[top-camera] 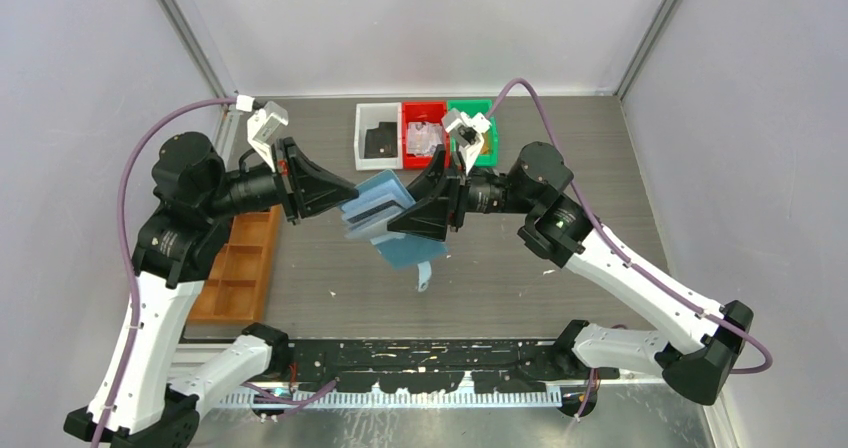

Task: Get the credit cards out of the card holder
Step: Open the card holder at the center of the board.

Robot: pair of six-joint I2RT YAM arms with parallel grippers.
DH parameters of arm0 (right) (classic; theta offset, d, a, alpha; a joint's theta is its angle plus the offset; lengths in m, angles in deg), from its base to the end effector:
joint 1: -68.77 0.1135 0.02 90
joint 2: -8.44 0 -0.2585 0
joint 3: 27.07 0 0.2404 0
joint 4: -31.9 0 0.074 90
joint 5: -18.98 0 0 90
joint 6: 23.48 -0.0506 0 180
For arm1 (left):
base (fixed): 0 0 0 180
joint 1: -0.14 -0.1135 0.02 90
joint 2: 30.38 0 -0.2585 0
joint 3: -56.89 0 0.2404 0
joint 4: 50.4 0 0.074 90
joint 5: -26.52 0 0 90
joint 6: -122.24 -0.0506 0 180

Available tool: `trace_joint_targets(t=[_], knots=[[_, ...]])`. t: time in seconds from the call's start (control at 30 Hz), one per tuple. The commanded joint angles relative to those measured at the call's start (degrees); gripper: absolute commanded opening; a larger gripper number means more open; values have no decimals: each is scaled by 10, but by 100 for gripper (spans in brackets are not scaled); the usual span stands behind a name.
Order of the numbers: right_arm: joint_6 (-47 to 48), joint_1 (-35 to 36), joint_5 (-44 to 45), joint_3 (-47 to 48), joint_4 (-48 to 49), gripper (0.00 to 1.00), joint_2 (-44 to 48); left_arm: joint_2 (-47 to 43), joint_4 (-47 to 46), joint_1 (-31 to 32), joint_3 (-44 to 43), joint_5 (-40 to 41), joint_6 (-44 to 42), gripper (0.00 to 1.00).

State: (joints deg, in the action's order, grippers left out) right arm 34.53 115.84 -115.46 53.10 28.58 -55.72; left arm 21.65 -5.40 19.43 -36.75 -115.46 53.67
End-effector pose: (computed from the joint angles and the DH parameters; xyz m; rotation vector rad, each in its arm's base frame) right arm 0.1415 0.2041 0.4366 -0.9294 1.3476 1.6195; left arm 0.1243 -0.0858 0.4707 0.7074 1.6185 -1.2599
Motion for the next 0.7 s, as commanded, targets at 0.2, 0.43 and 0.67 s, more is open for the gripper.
trace_joint_targets(t=[0.2, 0.43, 0.67], knots=[[-100, 4, 8, -3, 69, 62, -7, 6, 1, -1, -29, 113, -36, 0], [-129, 4, 10, 0, 77, 71, -25, 27, 29, 0, -53, 183, -34, 0], [-110, 4, 47, 33, -10, 53, -44, 41, 48, 0, -79, 184, -21, 0]])
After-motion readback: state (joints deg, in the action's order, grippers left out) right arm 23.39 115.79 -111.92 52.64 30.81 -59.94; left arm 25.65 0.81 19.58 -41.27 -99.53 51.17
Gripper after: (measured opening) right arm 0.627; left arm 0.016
